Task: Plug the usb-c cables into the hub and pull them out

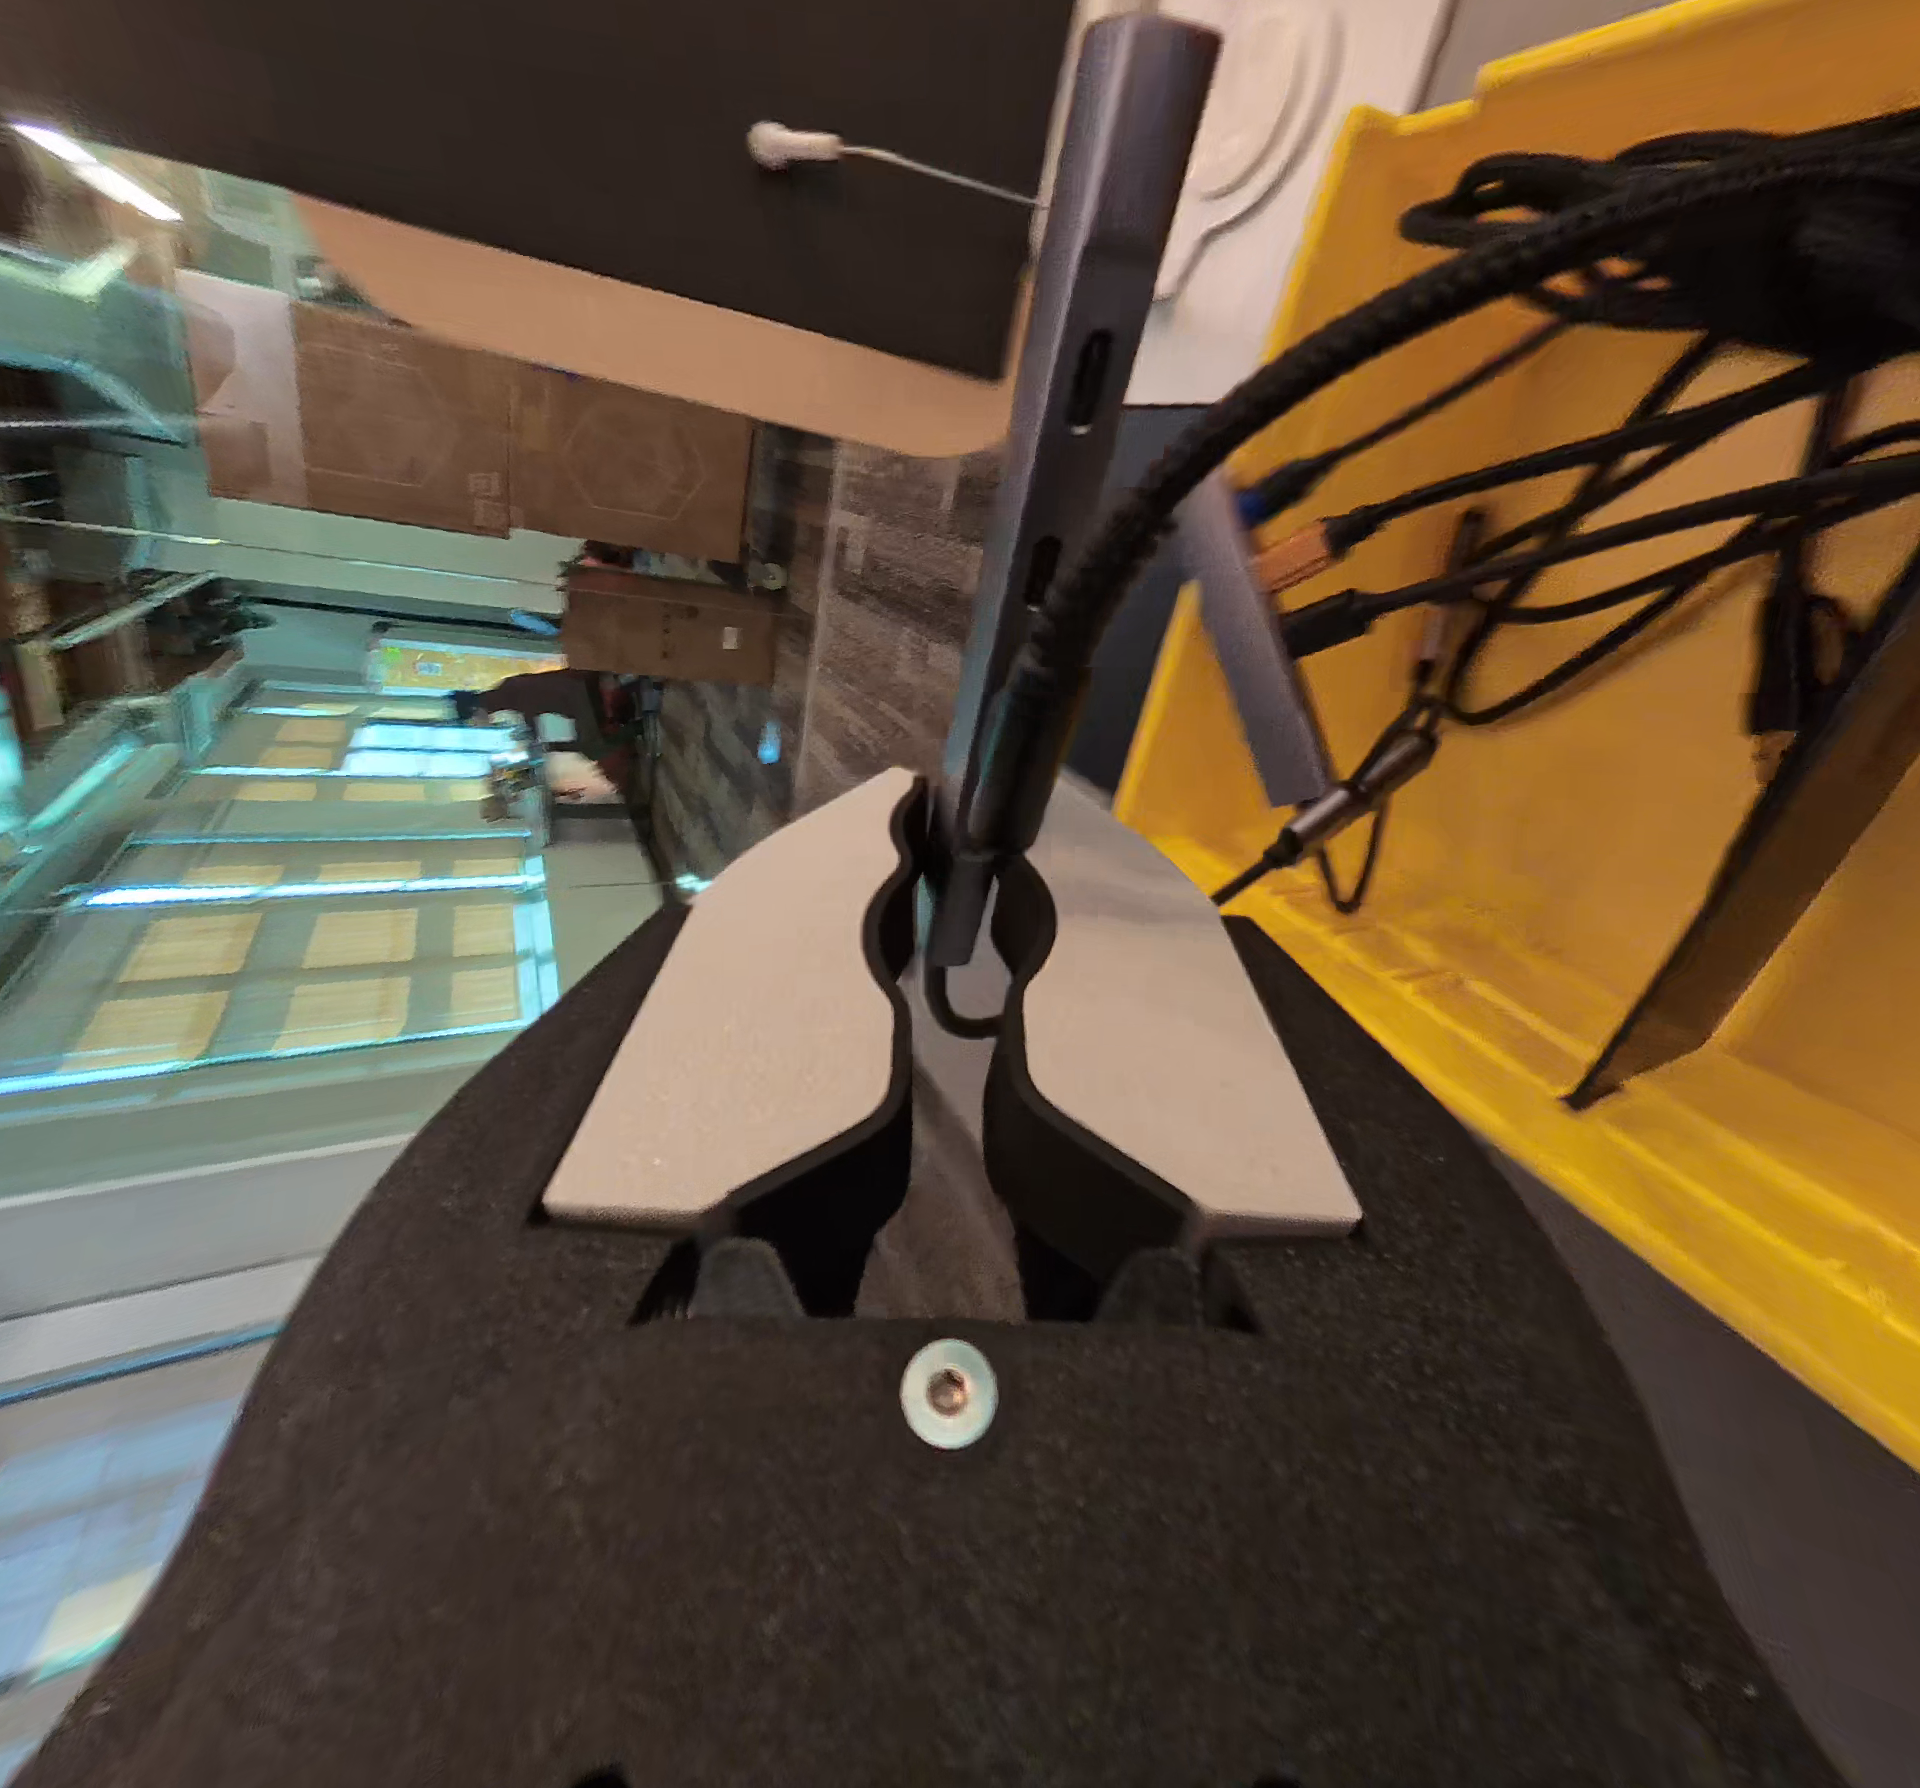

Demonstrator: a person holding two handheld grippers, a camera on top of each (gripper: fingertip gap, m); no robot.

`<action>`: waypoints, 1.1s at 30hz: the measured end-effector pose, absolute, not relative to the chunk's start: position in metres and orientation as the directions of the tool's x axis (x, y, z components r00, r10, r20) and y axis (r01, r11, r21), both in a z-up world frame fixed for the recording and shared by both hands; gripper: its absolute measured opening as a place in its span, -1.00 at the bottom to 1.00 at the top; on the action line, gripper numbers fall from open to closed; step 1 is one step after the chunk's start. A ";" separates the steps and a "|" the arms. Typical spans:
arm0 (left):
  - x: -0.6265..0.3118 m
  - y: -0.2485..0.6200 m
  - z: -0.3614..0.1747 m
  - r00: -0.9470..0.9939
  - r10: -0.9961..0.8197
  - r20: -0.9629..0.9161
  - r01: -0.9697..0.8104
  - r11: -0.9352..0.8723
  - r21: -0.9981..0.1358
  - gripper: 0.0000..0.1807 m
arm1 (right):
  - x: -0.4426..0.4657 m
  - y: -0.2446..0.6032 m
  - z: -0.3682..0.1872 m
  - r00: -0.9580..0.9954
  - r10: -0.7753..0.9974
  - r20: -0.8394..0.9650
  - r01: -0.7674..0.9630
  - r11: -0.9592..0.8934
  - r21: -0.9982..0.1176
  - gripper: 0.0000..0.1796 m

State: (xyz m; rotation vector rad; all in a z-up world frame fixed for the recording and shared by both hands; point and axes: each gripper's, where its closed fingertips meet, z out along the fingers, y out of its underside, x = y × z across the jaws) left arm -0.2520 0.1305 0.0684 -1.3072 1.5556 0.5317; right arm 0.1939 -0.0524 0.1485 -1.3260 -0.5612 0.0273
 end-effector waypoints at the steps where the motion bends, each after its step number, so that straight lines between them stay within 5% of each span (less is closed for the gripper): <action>1: -0.253 0.129 0.078 0.079 -0.449 -0.890 -0.918 0.315 -0.241 -0.90 | 0.194 -0.055 0.151 0.868 0.332 0.368 0.286 0.270 -0.919 -0.59; 15: -0.228 0.078 0.224 0.203 -0.262 -0.944 -0.949 0.184 -0.255 -0.89 | 0.183 -0.080 0.175 0.861 0.419 0.288 0.156 0.321 -0.934 -0.60; 22: -0.122 0.020 0.178 0.127 -0.308 -0.943 -0.937 0.275 -0.216 -0.90 | 0.104 -0.085 0.161 0.738 0.528 0.420 0.239 0.377 -0.895 -0.60; 28: -0.045 -0.026 0.105 0.022 -0.392 -0.920 -0.884 0.421 -0.201 -0.90 | 0.040 -0.106 0.126 0.442 0.390 0.808 0.537 0.607 -0.586 -0.59; 33: -0.026 -0.045 0.070 -0.022 -0.469 -0.883 -0.868 0.447 -0.216 -0.90 | 0.015 -0.103 0.095 0.241 0.275 0.931 0.706 0.609 -0.362 -0.58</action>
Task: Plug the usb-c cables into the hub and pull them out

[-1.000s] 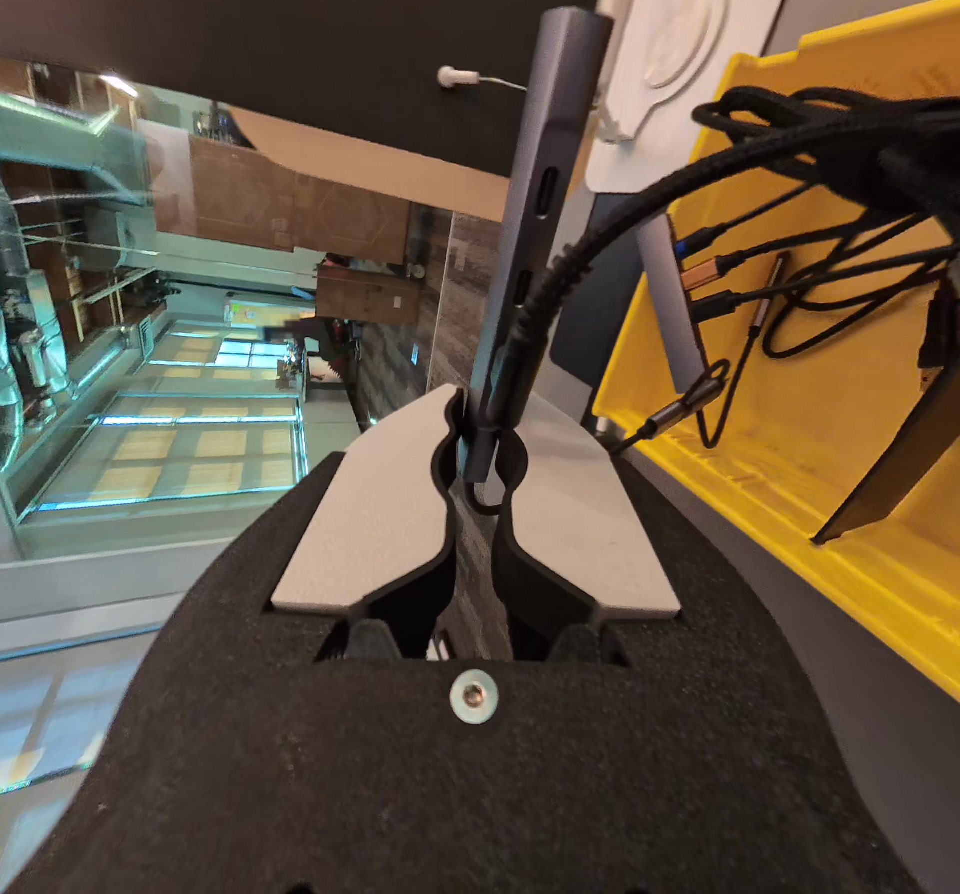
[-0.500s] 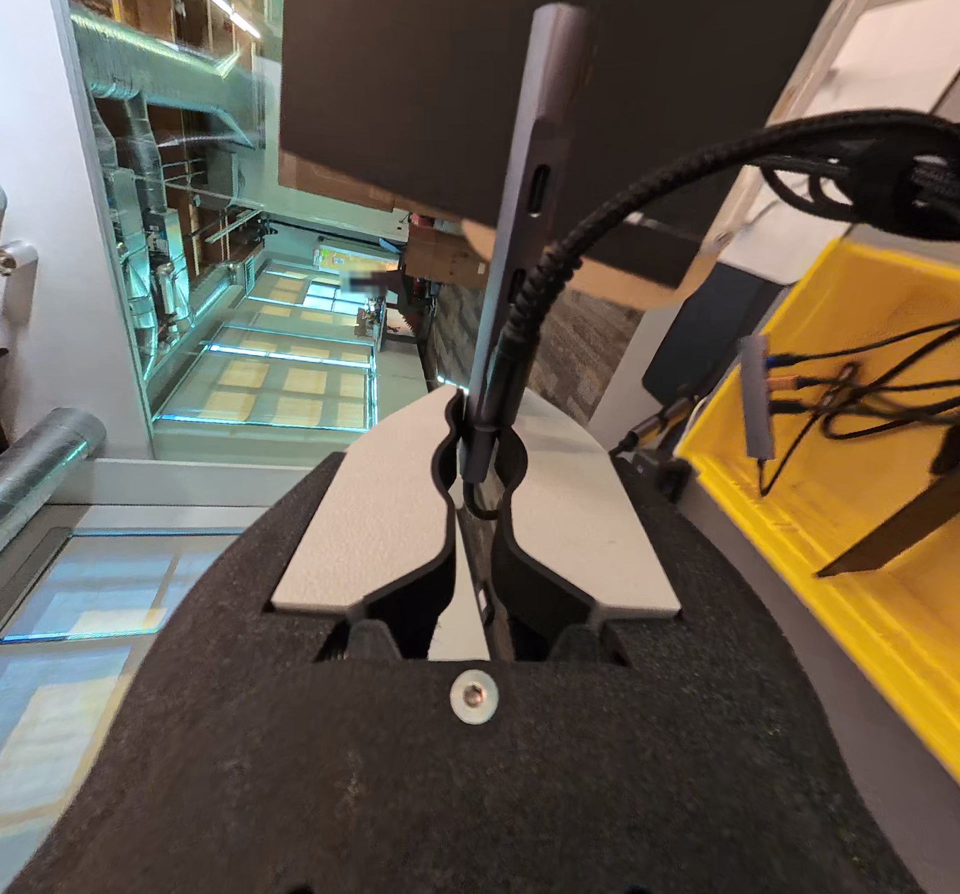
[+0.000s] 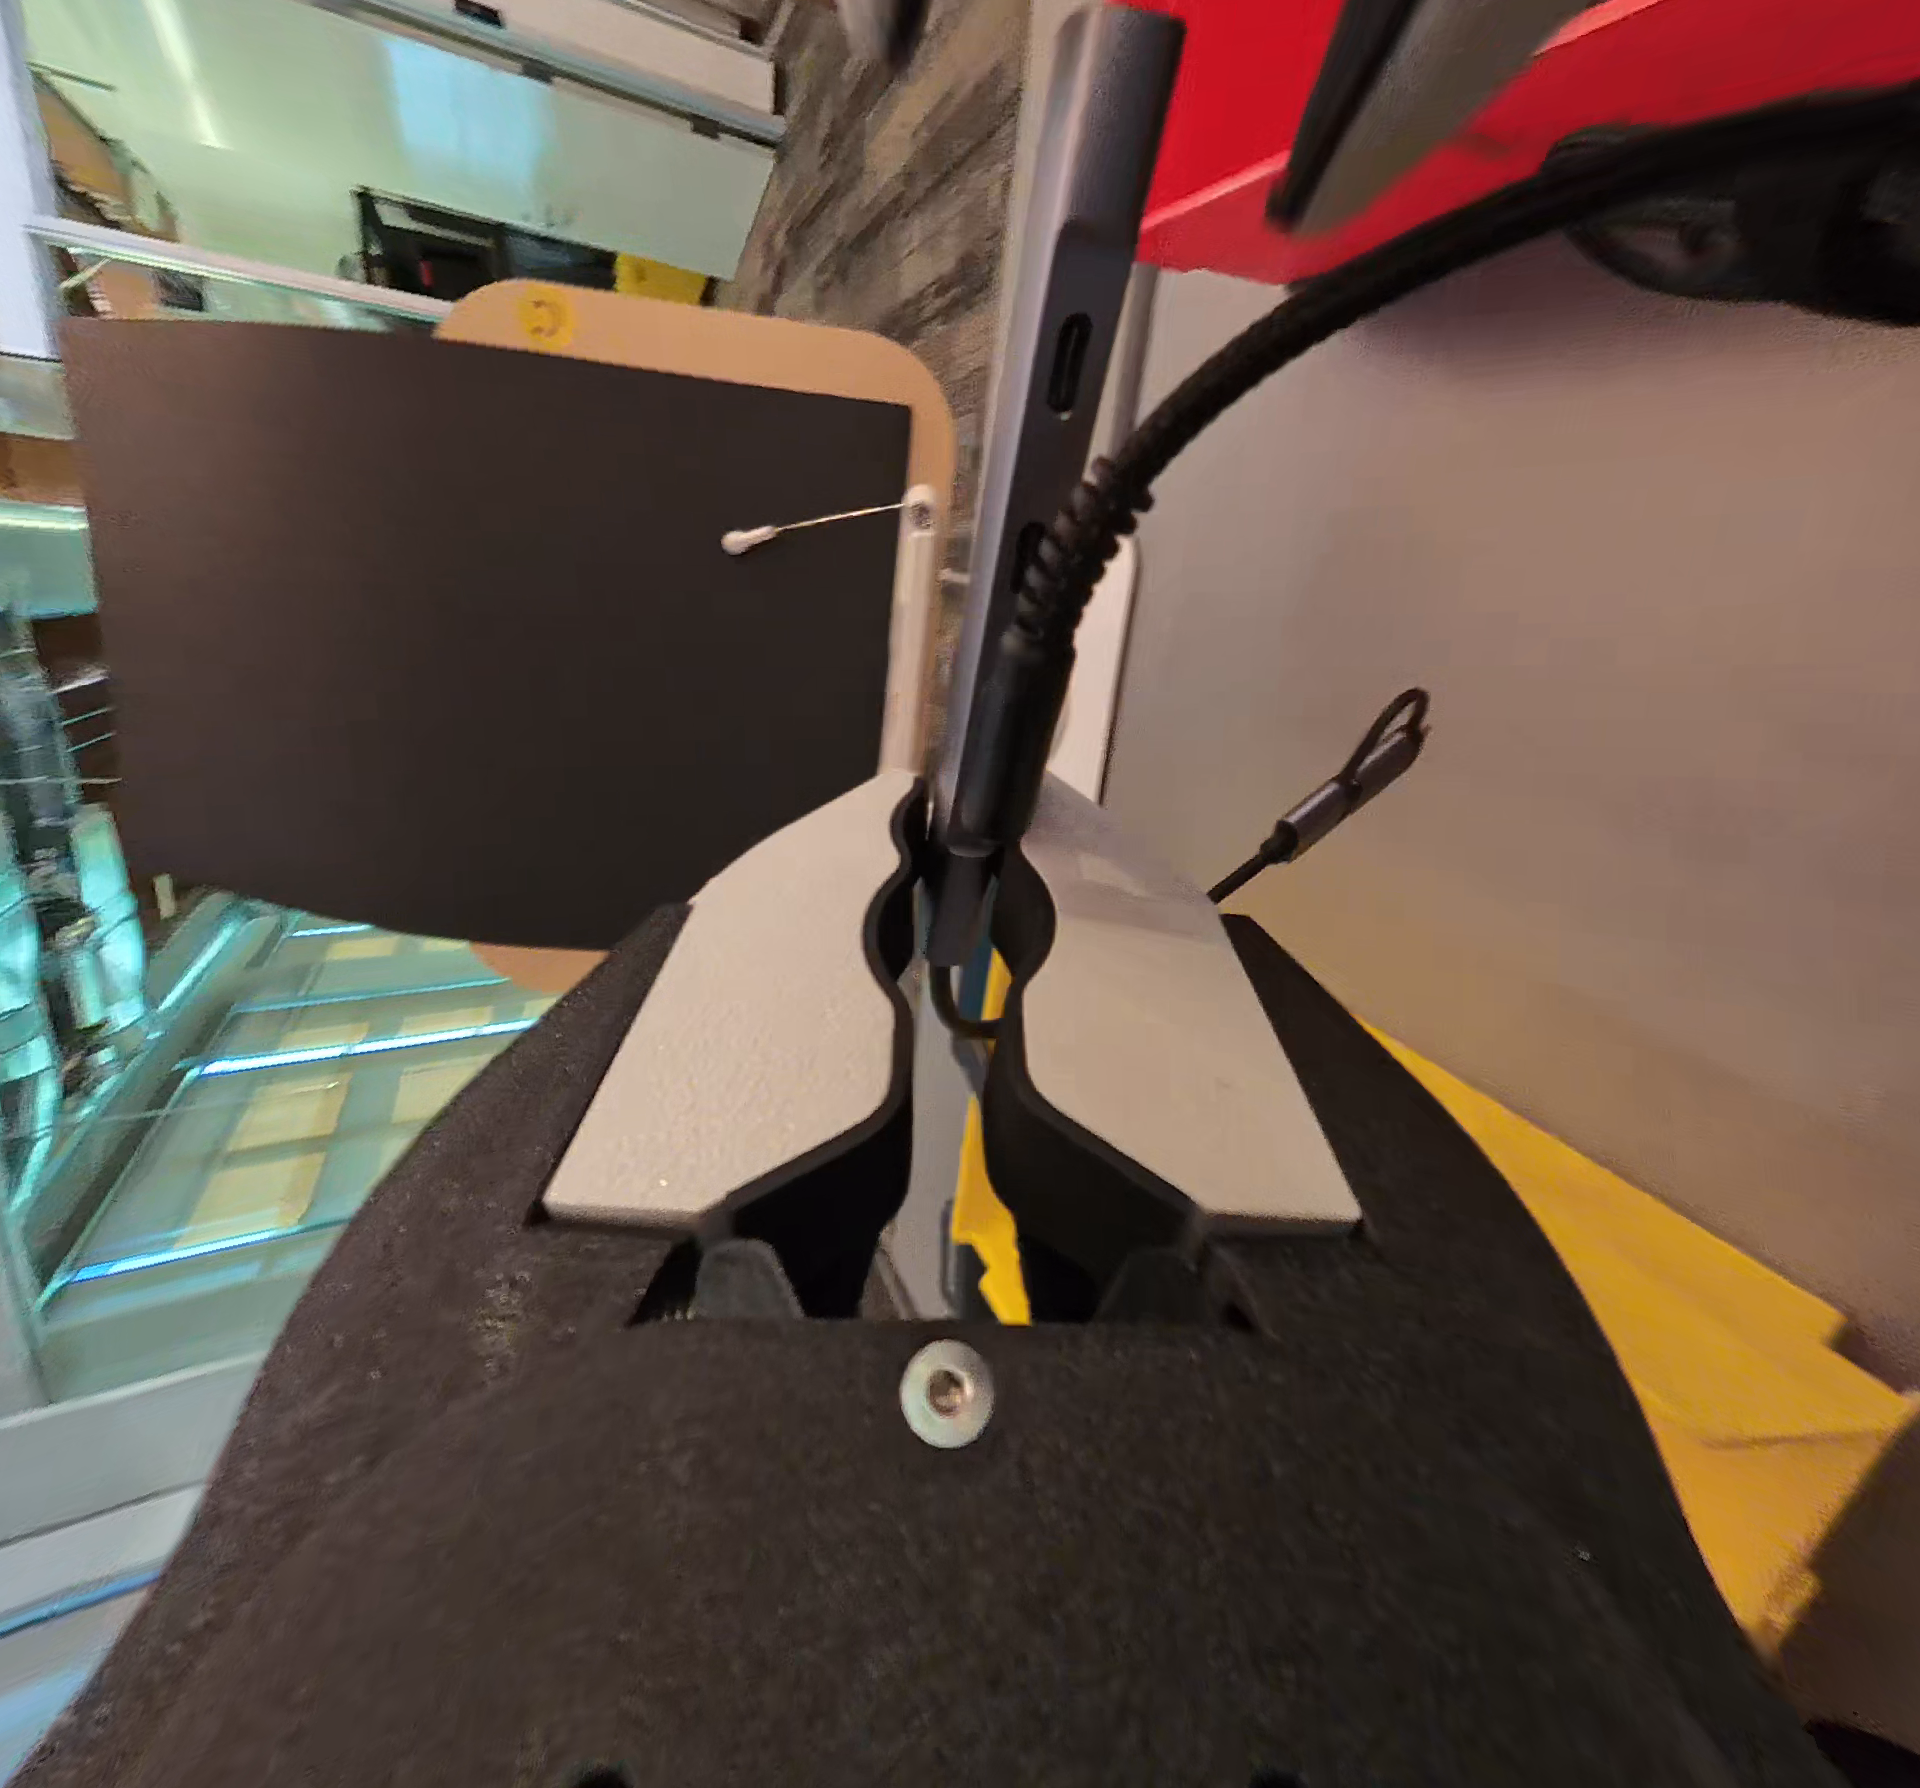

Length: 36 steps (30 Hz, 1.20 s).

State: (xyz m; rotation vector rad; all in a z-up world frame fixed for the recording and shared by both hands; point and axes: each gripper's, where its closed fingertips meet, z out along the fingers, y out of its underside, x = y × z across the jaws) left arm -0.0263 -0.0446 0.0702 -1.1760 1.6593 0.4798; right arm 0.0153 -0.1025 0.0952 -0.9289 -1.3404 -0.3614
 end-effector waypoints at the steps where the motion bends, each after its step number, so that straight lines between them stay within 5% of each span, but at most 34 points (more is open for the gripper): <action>1: -0.025 -0.048 0.064 -0.034 -0.490 -0.871 -0.866 0.449 -0.219 -0.90 | 0.011 -0.100 0.091 0.224 0.261 0.939 0.724 0.600 -0.339 -0.58; 9: -0.019 -0.058 0.043 -0.061 -0.533 -0.844 -0.838 0.487 -0.247 -0.87 | -0.008 -0.088 0.063 0.152 0.263 0.953 0.765 0.579 -0.282 -0.88; 16: -0.016 -0.068 0.059 0.070 -0.624 -0.778 -0.563 0.619 -0.547 -0.64 | 0.003 -0.097 0.070 0.171 0.317 0.933 0.662 0.665 -0.347 -0.89; 27: -0.012 -0.114 0.057 -0.110 -0.665 -0.739 -0.253 0.737 -0.626 -0.82 | -0.007 -0.122 0.068 0.179 0.585 0.791 0.336 0.719 -0.609 -0.89; 36: -0.006 -0.147 0.062 -0.175 -0.648 -0.742 -0.105 0.761 -0.640 -0.90 | -0.018 -0.139 0.072 0.163 0.658 0.735 0.177 0.714 -0.678 -0.88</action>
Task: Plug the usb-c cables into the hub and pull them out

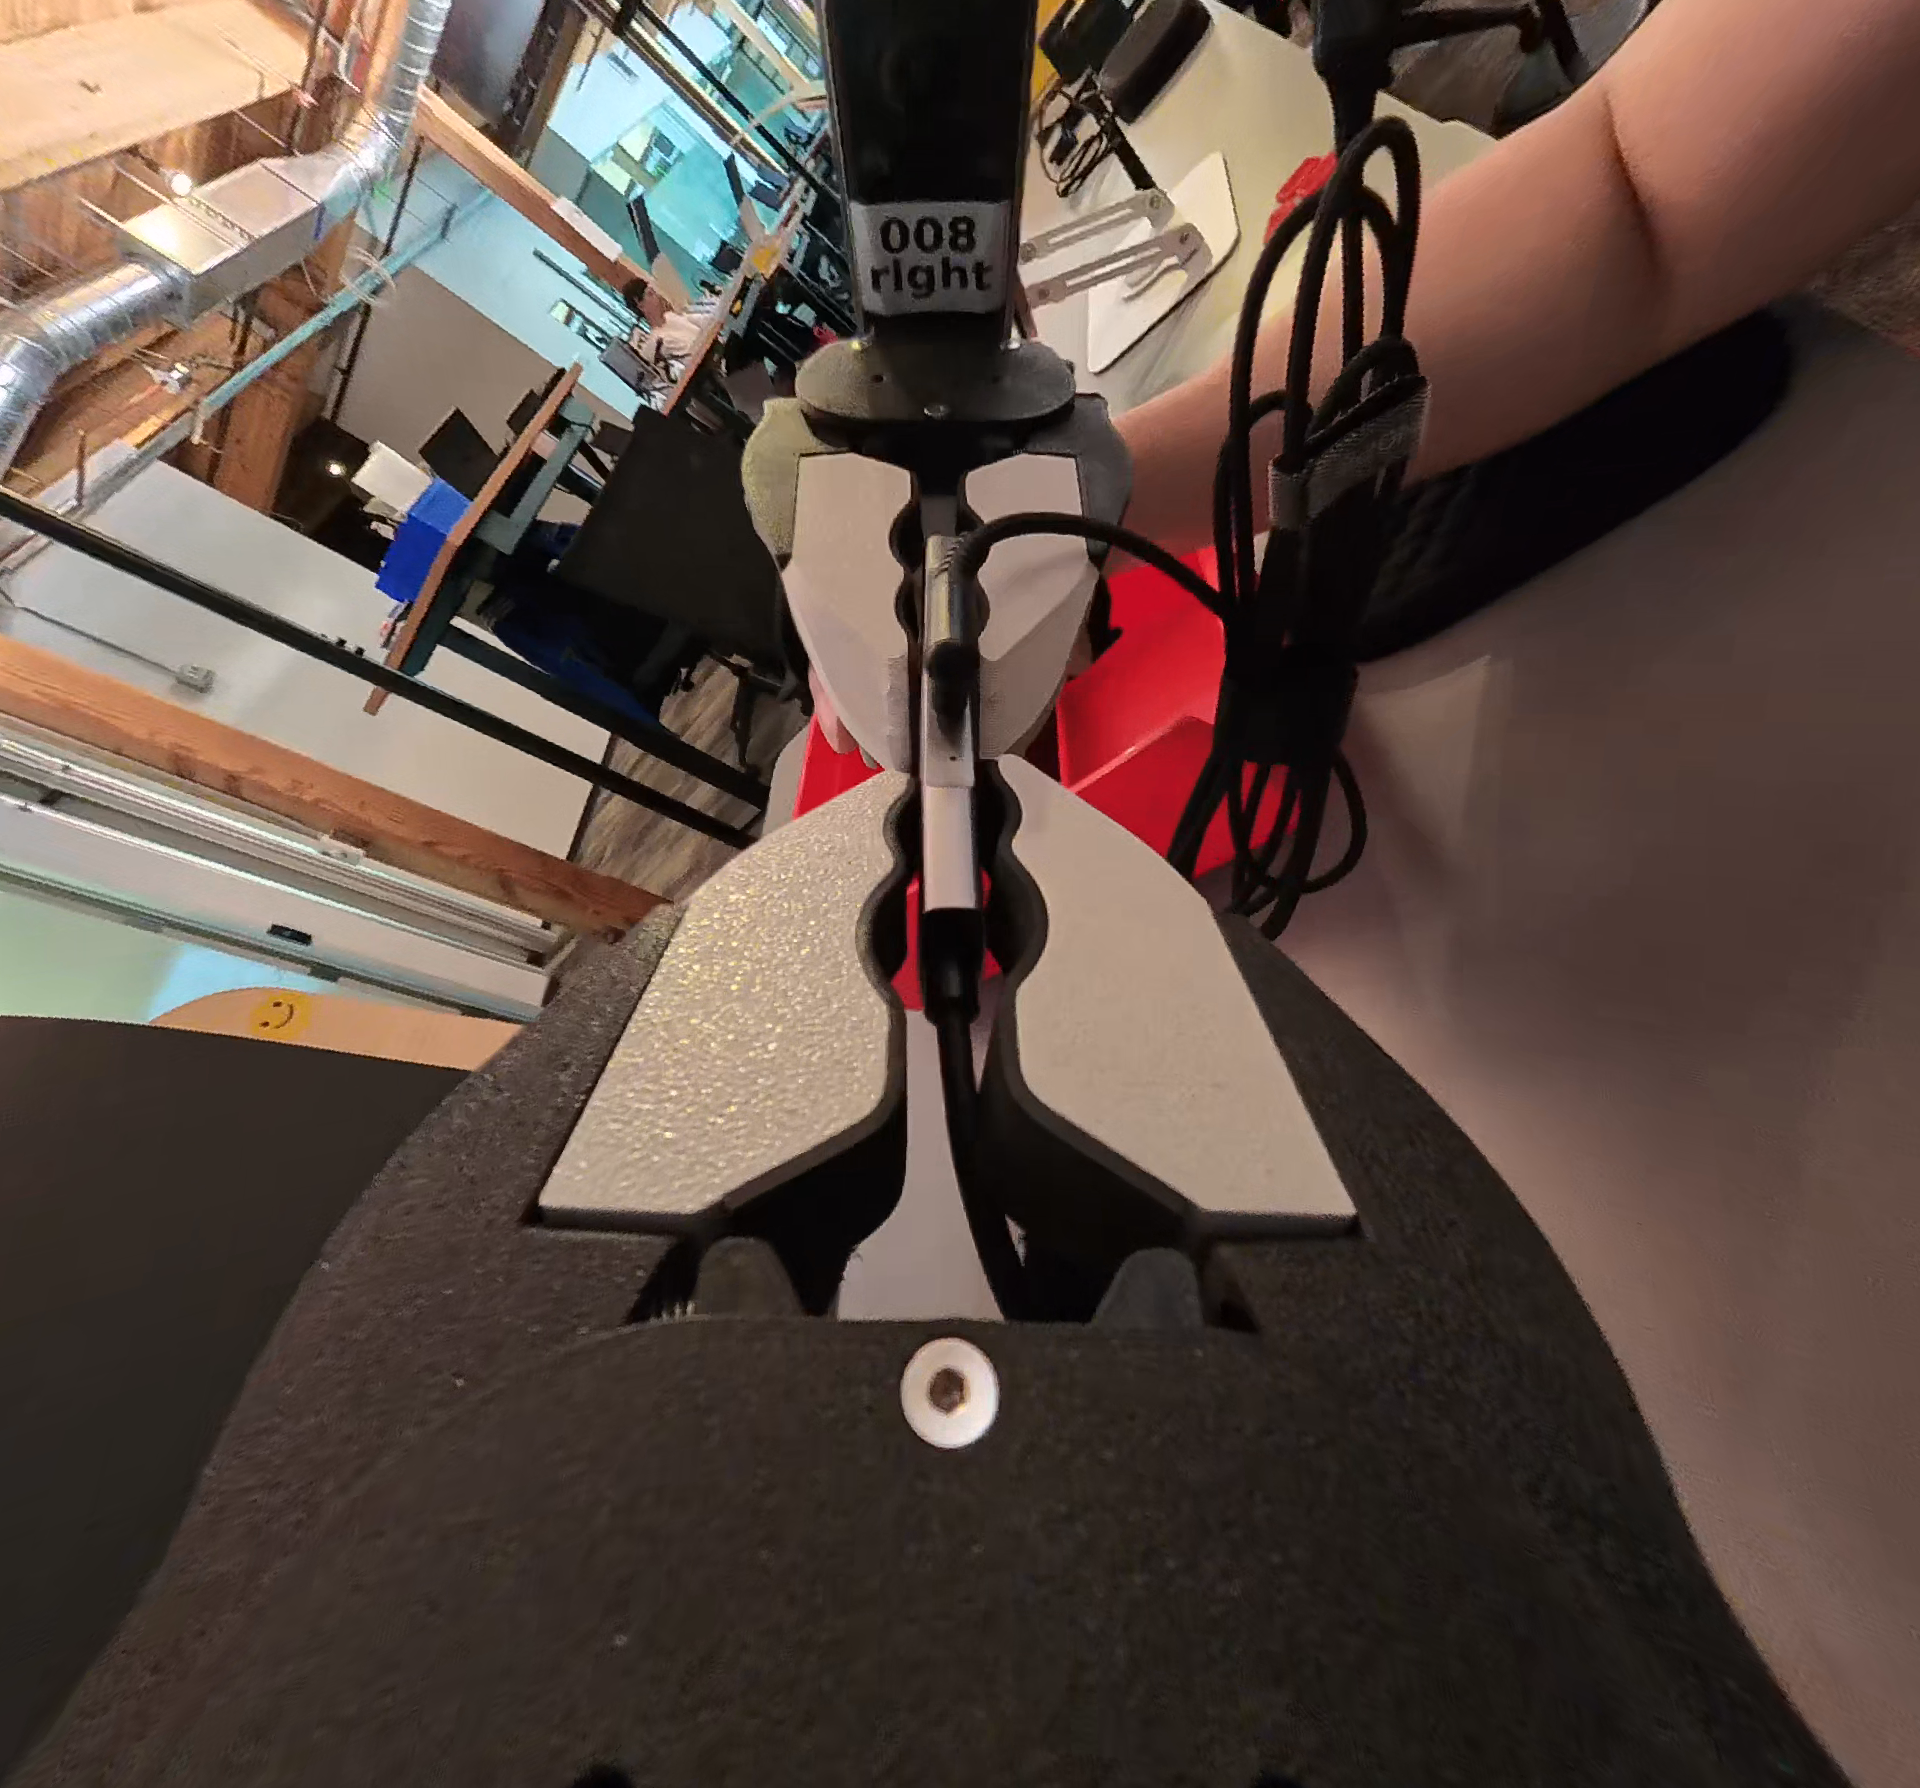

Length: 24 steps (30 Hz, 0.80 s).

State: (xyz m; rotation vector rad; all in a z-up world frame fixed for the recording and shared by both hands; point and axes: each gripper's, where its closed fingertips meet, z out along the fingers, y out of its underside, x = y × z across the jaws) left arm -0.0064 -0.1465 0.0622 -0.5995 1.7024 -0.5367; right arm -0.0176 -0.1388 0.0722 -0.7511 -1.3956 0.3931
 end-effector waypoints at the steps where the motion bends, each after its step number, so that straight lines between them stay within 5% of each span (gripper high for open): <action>1: -0.006 -0.148 0.064 -0.168 -0.647 -0.743 -0.096 0.761 -0.641 -0.90 | -0.017 -0.140 0.074 0.166 0.666 0.728 0.158 0.710 -0.686 -0.88; 6: -0.001 -0.145 0.069 -0.135 -0.661 -0.738 -0.098 0.750 -0.654 -0.90 | -0.014 -0.137 0.077 0.197 0.681 0.705 0.122 0.697 -0.707 -0.88; 19: -0.022 -0.071 0.072 0.095 -0.561 -0.822 -0.468 0.704 -0.534 -0.90 | 0.066 -0.089 0.126 0.535 0.453 0.713 0.415 0.594 -0.689 -0.89; 24: -0.018 -0.048 0.062 0.132 -0.511 -0.849 -0.548 0.676 -0.493 -0.90 | 0.043 -0.103 0.134 0.511 0.400 0.761 0.570 0.504 -0.649 -0.87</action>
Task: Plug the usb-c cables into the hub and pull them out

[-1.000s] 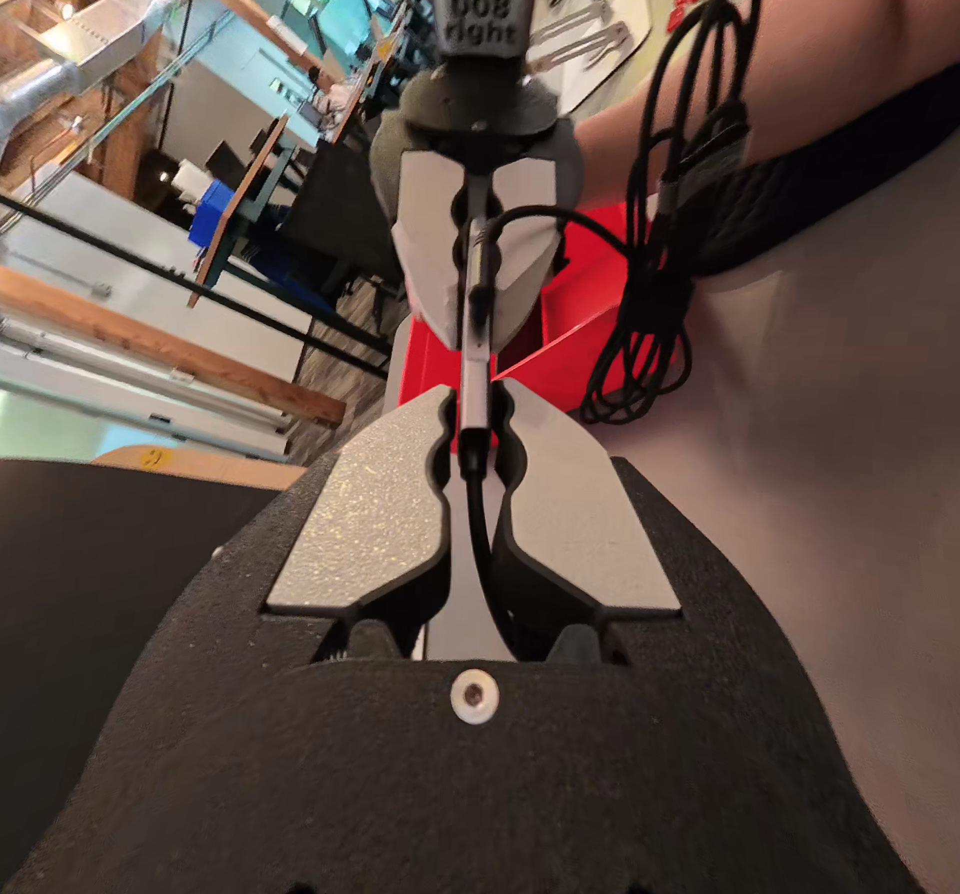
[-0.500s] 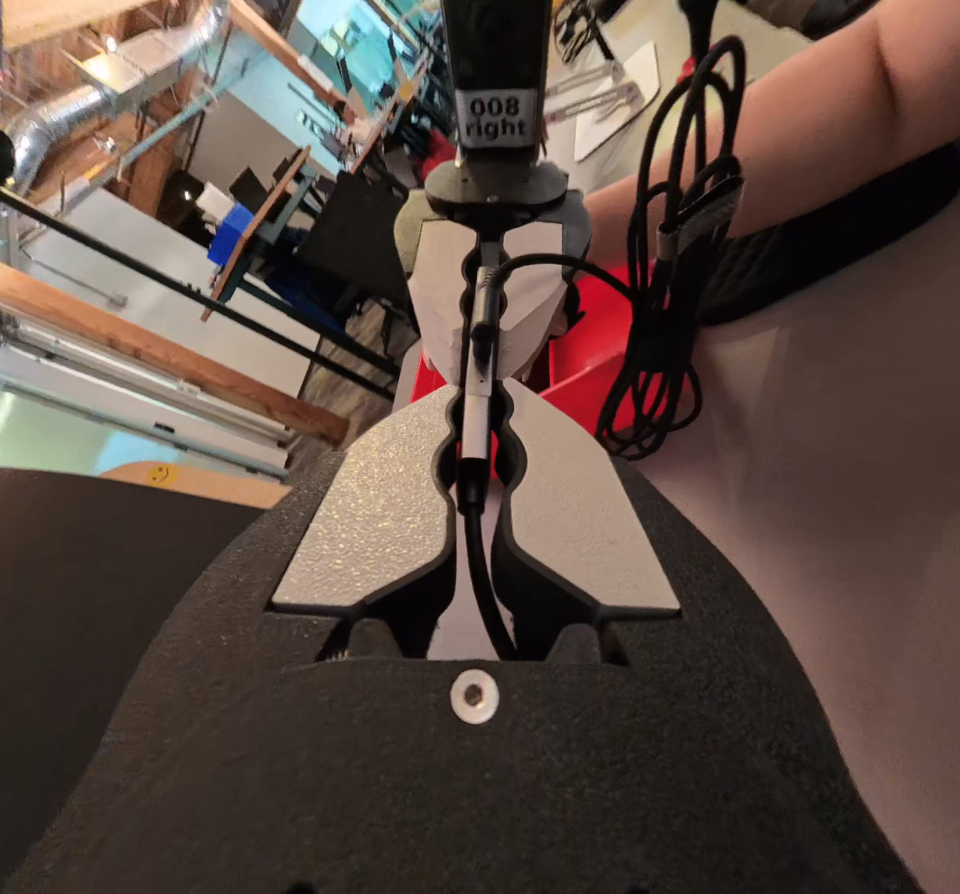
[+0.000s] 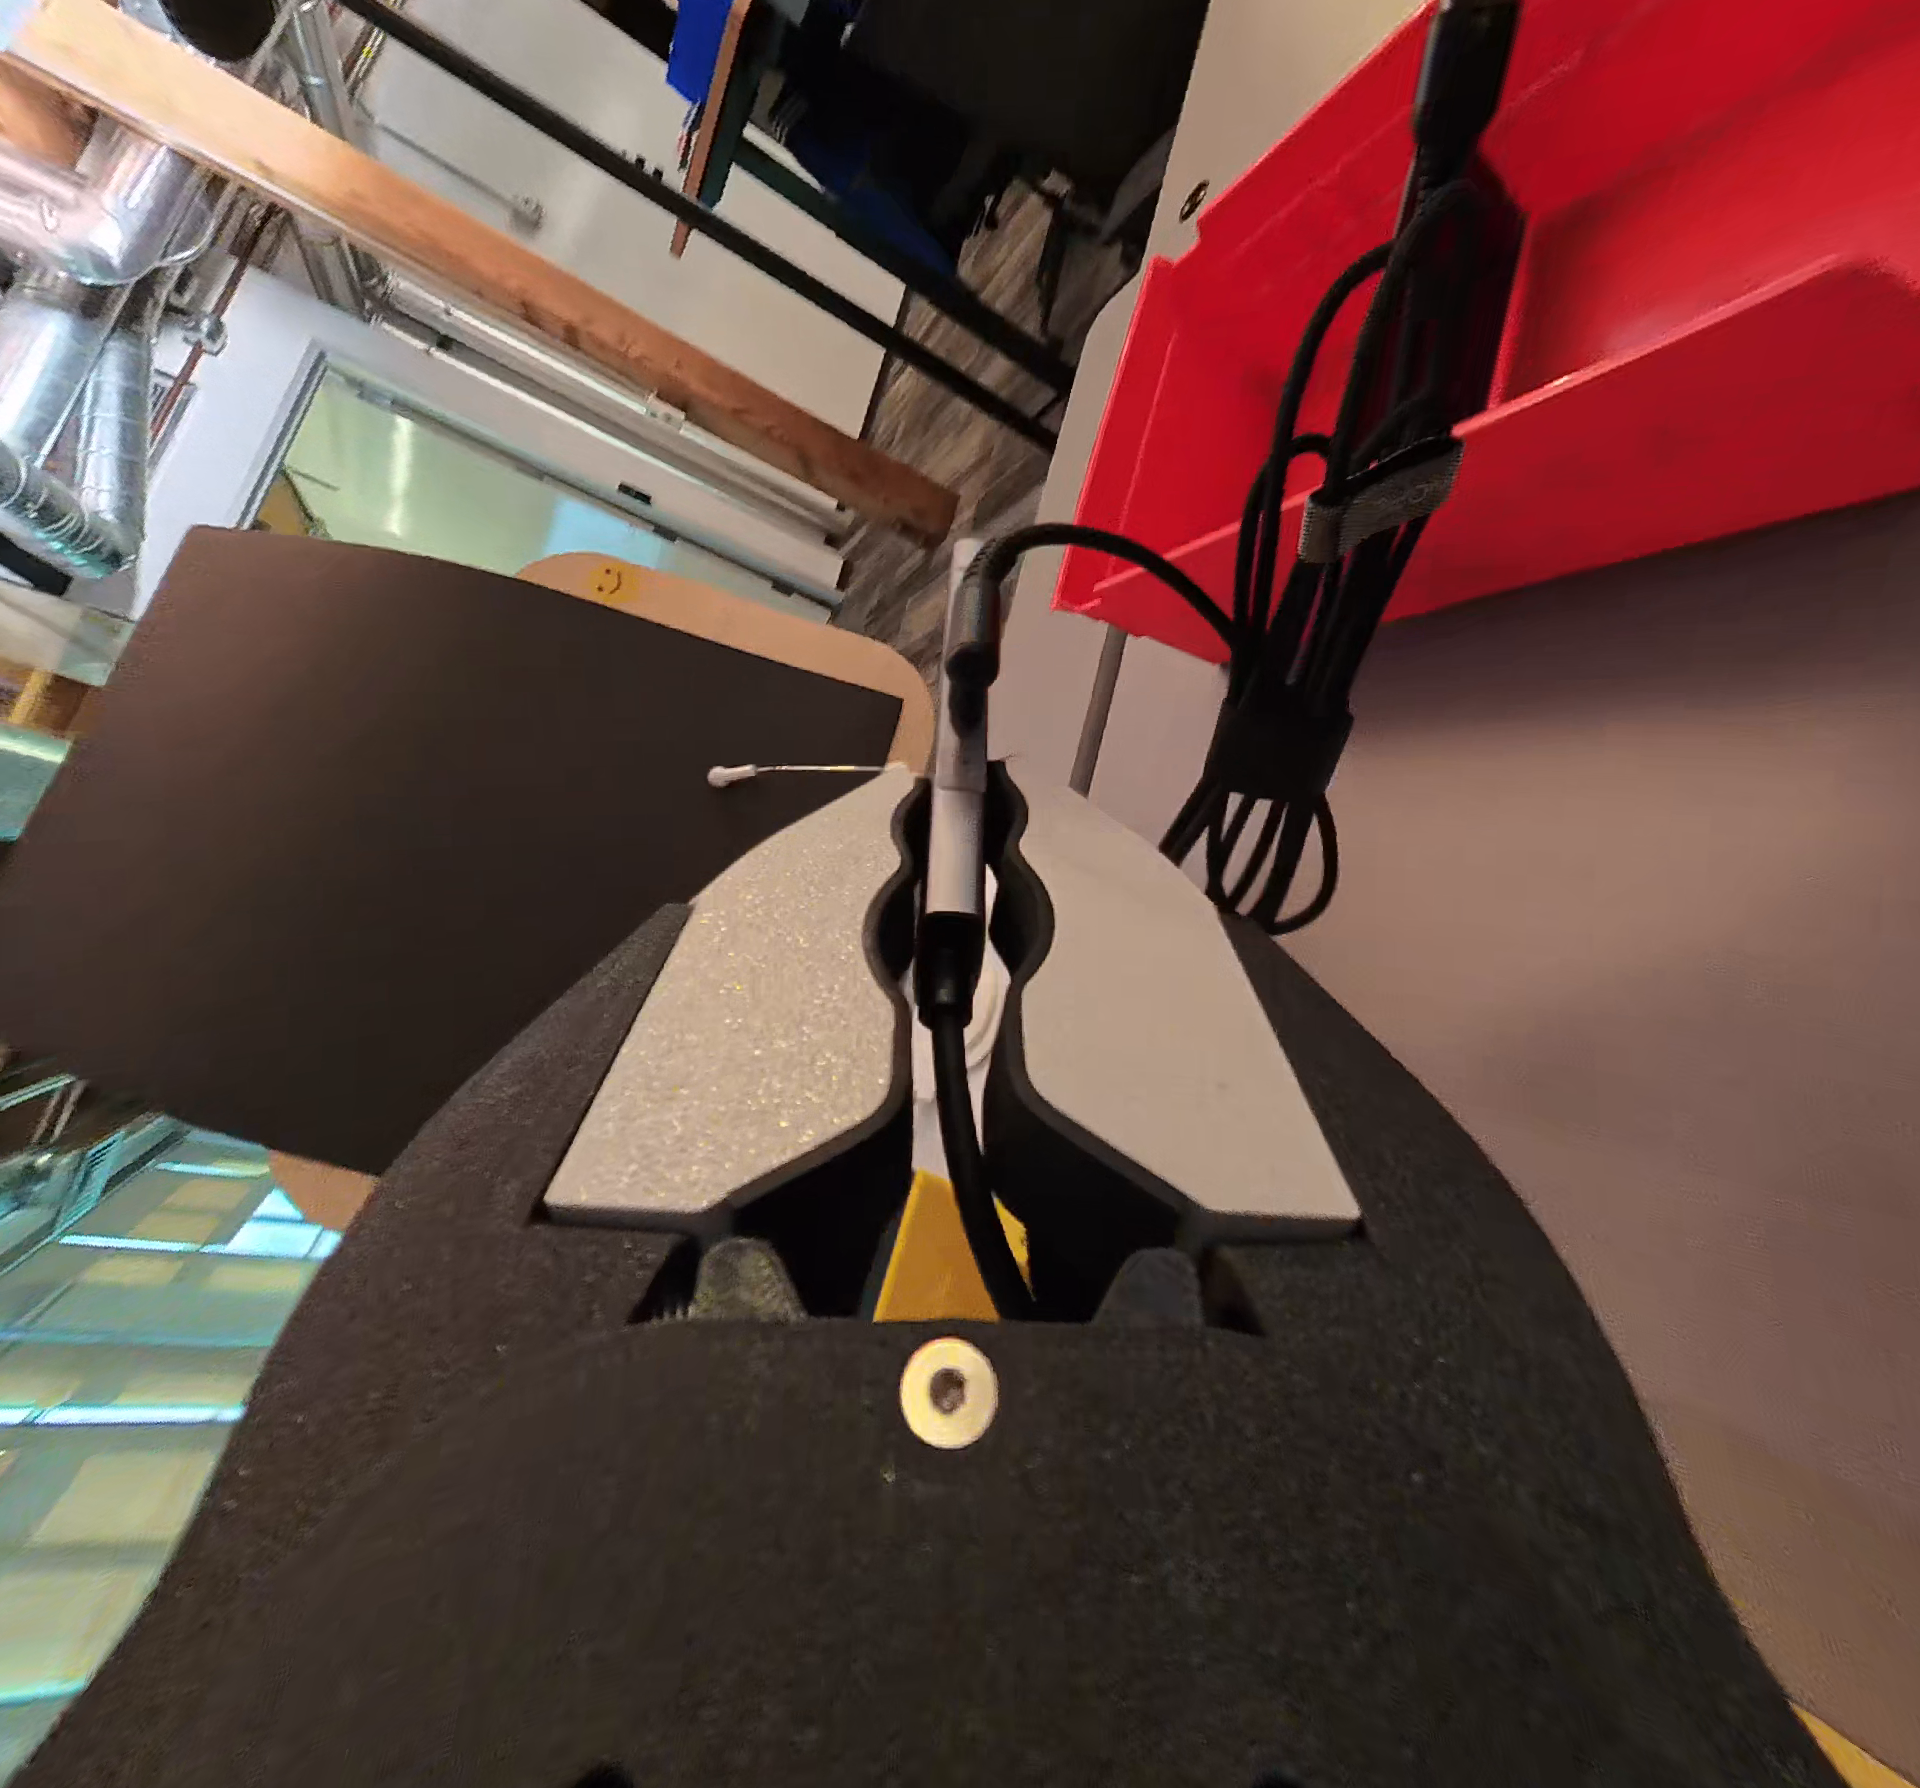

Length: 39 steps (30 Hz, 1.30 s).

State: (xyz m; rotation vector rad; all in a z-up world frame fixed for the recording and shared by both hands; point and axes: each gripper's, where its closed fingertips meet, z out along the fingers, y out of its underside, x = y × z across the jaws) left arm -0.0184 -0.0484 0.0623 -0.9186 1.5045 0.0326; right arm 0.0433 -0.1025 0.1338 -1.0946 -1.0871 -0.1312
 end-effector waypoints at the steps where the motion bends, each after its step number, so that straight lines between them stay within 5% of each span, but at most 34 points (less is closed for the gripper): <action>1: -0.017 -0.046 0.061 0.138 -0.498 -0.856 -0.559 0.674 -0.483 -0.90 | 0.032 -0.104 0.129 0.499 0.408 0.765 0.591 0.485 -0.644 -0.84; 7: -0.004 -0.049 0.047 0.085 -0.474 -0.876 -0.572 0.697 -0.432 -0.91 | -0.007 -0.088 0.077 0.249 0.302 0.920 0.774 0.509 -0.377 -0.74; 17: 0.007 -0.059 0.036 0.031 -0.484 -0.875 -0.558 0.718 -0.416 -0.90 | 0.001 -0.070 0.052 0.134 0.264 0.955 0.871 0.428 -0.240 -0.86; 39: 0.012 -0.062 0.041 0.088 -0.600 -0.795 -0.510 0.658 -0.554 -0.88 | 0.001 -0.075 0.060 0.131 0.232 0.964 0.881 0.419 -0.220 -0.90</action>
